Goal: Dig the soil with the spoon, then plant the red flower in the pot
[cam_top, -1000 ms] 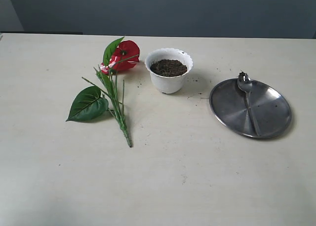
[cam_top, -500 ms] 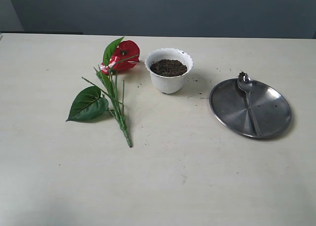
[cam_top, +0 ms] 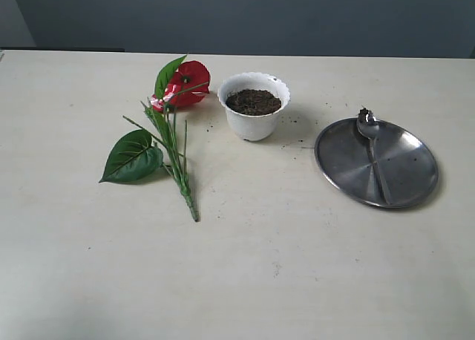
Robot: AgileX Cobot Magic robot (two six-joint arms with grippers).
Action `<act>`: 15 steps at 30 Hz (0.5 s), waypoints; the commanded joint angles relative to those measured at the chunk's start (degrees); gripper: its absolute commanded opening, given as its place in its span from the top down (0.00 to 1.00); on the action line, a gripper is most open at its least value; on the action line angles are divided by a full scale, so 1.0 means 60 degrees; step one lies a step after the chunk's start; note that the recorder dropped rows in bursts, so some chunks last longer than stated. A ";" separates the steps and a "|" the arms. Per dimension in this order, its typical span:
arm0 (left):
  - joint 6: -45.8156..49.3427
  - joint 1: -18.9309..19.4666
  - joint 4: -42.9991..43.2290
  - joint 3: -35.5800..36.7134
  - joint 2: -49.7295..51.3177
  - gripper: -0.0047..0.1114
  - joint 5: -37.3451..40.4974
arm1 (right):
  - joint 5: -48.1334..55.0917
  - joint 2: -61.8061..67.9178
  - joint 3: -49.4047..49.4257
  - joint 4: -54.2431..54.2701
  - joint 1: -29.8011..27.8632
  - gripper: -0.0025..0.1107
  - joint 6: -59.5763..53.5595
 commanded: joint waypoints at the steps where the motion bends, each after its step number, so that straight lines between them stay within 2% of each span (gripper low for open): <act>1: -0.0016 -0.0017 -0.0001 0.0037 -0.0037 0.96 -0.0117 | -0.0009 -0.0061 0.0018 0.0006 -0.0034 0.98 -0.0047; 12: -0.0016 -0.0017 -0.0001 0.0037 -0.0037 0.96 -0.0140 | -0.0009 -0.0061 0.0018 0.0365 -0.0034 0.98 -0.0047; 15: -0.0016 -0.0017 -0.0312 0.0037 -0.0037 0.96 -0.1234 | -0.0009 -0.0061 0.0018 0.0362 -0.0034 0.98 -0.0028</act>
